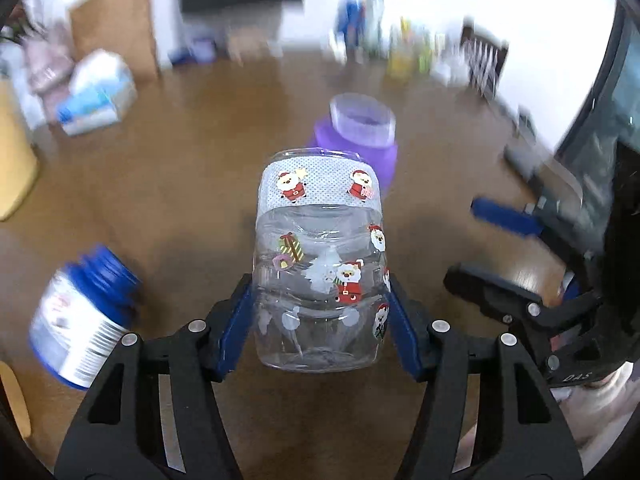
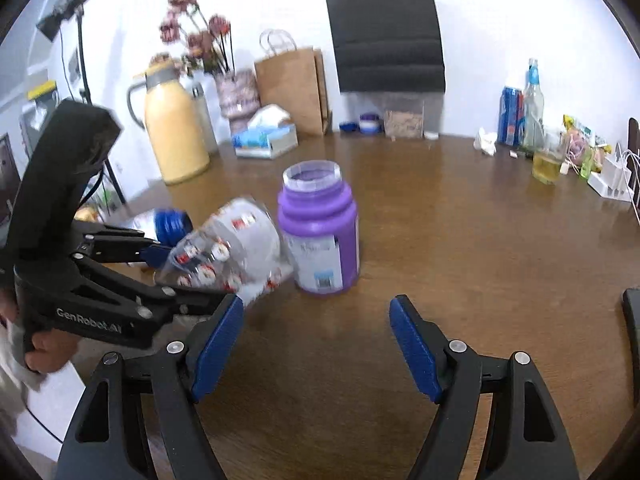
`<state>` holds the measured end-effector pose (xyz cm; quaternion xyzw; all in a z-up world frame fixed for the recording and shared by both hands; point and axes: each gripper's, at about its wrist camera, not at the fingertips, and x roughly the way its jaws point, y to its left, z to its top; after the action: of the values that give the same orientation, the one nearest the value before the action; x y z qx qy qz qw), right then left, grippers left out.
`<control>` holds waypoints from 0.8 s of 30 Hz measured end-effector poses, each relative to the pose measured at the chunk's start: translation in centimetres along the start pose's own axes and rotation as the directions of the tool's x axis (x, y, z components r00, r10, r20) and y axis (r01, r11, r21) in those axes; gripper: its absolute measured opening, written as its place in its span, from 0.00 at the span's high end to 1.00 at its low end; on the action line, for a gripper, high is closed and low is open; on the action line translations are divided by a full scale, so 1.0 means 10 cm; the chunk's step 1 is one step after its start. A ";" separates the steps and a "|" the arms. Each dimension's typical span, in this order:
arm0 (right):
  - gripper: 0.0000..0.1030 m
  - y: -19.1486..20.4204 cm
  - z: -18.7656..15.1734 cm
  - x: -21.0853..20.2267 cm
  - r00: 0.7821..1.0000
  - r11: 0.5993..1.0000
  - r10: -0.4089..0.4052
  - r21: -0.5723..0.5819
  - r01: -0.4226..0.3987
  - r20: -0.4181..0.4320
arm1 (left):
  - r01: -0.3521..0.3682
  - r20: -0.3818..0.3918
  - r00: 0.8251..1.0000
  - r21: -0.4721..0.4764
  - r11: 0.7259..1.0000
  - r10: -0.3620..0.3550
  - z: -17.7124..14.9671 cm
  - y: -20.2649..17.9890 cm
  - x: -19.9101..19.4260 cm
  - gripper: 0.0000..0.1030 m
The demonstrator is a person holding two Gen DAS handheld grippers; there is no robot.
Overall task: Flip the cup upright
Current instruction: 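Close the right gripper on the cup while the left gripper holds it, then release, then turn the cup opening-up in the right gripper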
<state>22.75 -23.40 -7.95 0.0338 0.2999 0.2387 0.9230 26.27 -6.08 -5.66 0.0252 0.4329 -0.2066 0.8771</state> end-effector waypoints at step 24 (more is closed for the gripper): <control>0.36 0.24 1.76 1.24 0.900 0.900 0.435 -0.021 -0.435 -0.030 | -0.042 0.462 0.882 -0.128 0.991 0.097 0.48 0.63 -0.31 0.34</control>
<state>40.50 -14.16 0.29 0.0844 0.2927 0.4432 0.8431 30.63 -0.39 -1.12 -0.0597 0.2191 -0.1497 0.9623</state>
